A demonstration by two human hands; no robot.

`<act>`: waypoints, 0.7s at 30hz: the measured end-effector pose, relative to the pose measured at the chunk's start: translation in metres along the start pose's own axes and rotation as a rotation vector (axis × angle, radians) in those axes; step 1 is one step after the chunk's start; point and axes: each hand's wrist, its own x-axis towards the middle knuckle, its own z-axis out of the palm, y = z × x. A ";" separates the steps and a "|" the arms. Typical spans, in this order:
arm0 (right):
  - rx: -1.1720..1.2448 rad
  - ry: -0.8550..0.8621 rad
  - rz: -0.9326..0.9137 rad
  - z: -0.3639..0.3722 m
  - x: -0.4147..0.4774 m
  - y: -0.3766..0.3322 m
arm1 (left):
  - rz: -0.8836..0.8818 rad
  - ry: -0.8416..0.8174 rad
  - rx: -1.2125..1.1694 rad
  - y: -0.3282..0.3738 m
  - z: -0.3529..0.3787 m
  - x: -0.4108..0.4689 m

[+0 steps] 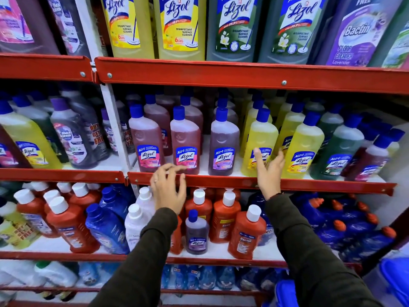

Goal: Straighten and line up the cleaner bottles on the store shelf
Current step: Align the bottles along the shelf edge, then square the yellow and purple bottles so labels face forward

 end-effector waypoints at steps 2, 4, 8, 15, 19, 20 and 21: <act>0.111 -0.008 0.021 -0.006 0.002 0.002 | 0.077 -0.058 -0.135 0.031 0.014 -0.006; 0.184 -0.005 0.039 -0.011 0.004 0.004 | 0.154 -0.180 -0.331 0.066 0.026 -0.008; 0.341 -0.044 0.057 -0.024 0.007 0.005 | 0.068 -0.418 -0.618 0.133 0.054 -0.005; 0.397 -0.216 0.071 -0.031 0.016 0.021 | -0.346 -0.494 -0.889 0.171 0.105 0.022; 0.418 -0.214 0.038 -0.037 0.007 0.017 | -0.336 -0.525 -0.930 0.156 0.122 0.026; 0.424 -0.212 0.023 -0.037 0.006 0.016 | -0.333 -0.521 -0.935 0.155 0.123 0.026; 0.415 -0.200 0.024 -0.038 0.004 0.016 | -0.331 -0.520 -0.936 0.155 0.122 0.026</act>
